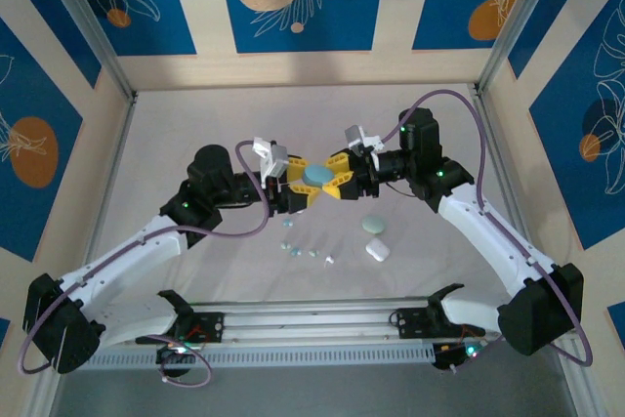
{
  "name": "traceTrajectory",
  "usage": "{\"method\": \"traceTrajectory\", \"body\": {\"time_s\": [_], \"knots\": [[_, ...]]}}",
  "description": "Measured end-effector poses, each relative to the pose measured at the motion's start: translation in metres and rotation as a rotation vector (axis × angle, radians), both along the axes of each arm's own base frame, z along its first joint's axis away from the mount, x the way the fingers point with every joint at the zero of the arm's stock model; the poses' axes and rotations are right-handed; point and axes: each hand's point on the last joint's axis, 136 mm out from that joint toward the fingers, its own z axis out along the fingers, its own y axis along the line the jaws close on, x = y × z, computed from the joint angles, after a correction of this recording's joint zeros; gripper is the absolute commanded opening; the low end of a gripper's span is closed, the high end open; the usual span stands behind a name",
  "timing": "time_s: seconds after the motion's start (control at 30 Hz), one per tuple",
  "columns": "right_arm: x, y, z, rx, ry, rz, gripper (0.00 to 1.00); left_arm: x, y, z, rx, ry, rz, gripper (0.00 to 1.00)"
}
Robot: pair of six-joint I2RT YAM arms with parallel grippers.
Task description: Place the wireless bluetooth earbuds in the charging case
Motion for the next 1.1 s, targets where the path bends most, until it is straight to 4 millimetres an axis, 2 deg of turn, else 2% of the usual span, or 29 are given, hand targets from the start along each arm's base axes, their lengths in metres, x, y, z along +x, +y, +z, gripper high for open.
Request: {"method": "traceTrajectory", "body": {"time_s": [0.23,0.37,0.6,0.8,1.1], "knots": [[0.000,0.000,0.003,0.009,-0.013,0.003,0.32,0.001,0.001,0.002,-0.004,-0.003,0.002,0.41],[0.000,0.000,0.004,0.013,-0.009,0.005,0.32,0.000,0.001,0.003,-0.002,-0.006,-0.003,0.40],[0.002,0.000,0.010,0.026,0.004,-0.001,0.42,0.001,0.001,0.008,0.002,-0.030,-0.006,0.29],[0.005,-0.001,0.010,0.016,0.088,-0.023,0.51,0.002,0.001,0.008,0.005,-0.051,-0.005,0.24],[0.011,-0.003,0.009,0.002,0.181,-0.067,0.55,0.004,0.002,0.007,0.008,-0.052,0.003,0.22]]}}
